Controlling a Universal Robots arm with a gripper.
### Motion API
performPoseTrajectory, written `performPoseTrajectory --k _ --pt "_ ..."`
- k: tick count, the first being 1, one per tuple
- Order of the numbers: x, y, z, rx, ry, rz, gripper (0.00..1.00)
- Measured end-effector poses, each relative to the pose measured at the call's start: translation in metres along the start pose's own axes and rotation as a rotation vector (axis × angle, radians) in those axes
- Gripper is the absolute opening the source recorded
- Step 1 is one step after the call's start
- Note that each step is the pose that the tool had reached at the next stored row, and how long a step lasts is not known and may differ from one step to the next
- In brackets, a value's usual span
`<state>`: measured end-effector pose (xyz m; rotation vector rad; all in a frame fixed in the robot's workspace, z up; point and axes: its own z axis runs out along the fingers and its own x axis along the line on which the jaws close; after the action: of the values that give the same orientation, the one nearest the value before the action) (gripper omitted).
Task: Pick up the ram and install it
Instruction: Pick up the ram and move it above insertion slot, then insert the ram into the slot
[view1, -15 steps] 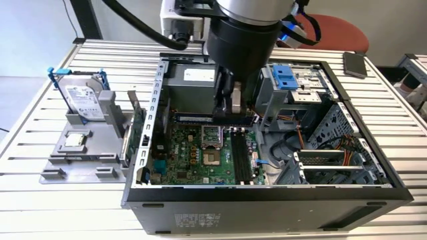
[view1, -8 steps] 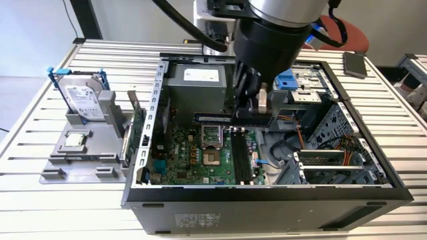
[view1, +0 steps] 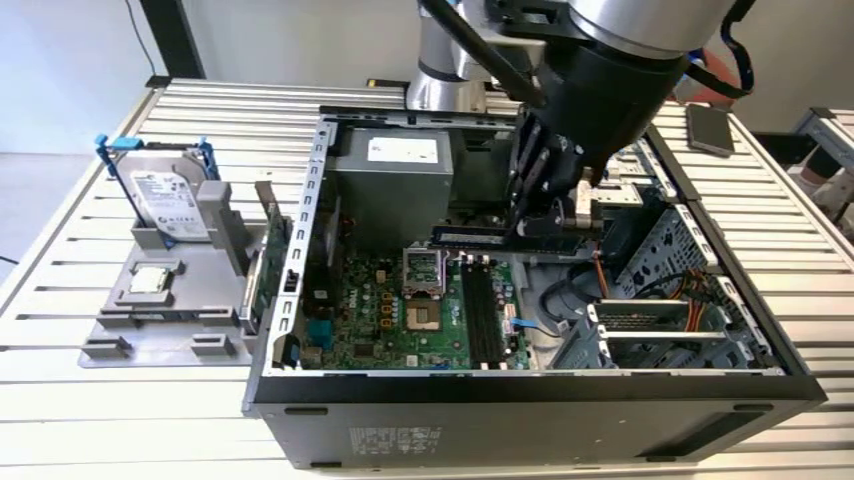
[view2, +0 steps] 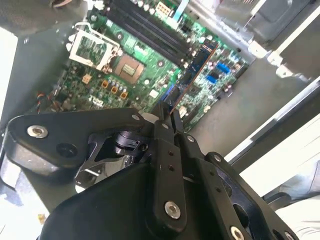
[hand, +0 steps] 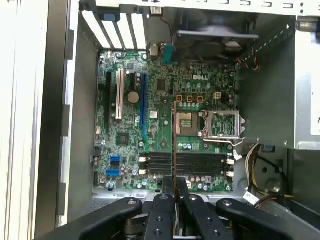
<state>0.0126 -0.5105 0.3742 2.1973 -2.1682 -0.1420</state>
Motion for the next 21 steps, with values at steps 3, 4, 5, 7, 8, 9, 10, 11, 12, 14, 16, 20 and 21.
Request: performPoseTrajectory --k 3,4,5,7,8,9,10,11,12,14,16,20,21 --pt "0.0 -0.0058 -0.0005 -0.0007 -0.0001 0.0 0.0" --pt "0.0 -0.0057 -0.0005 -0.0007 -0.0001 0.0 0.0" --pt "0.0 -0.0057 -0.0005 -0.0007 -0.0001 0.0 0.0" --pt "-0.0052 -0.0058 -0.0003 -0.0007 -0.0002 0.0 0.0" --pt "-0.0097 -0.0059 -0.0003 -0.0007 0.0 0.0 0.0" --pt "-0.0142 -0.006 0.0 -0.0007 -0.0003 0.0 0.0" --pt "-0.0188 -0.0061 0.0001 -0.0007 -0.0002 0.0 0.0" --pt "-0.0234 -0.0061 0.0001 -0.0008 0.0 0.0 0.0" --pt "-0.028 -0.0062 0.0003 -0.0007 -0.0001 0.0 0.0" --pt "-0.0368 -0.0063 0.0005 -0.0008 0.0 0.0 0.0" --pt "-0.0459 -0.0065 0.0008 -0.0007 0.0 0.0 0.0" --pt "-0.0641 -0.0067 0.0013 -0.0007 -0.0001 0.001 0.0" --pt "-0.0688 -0.0068 0.0015 -0.0007 -0.0002 0.001 0.0"
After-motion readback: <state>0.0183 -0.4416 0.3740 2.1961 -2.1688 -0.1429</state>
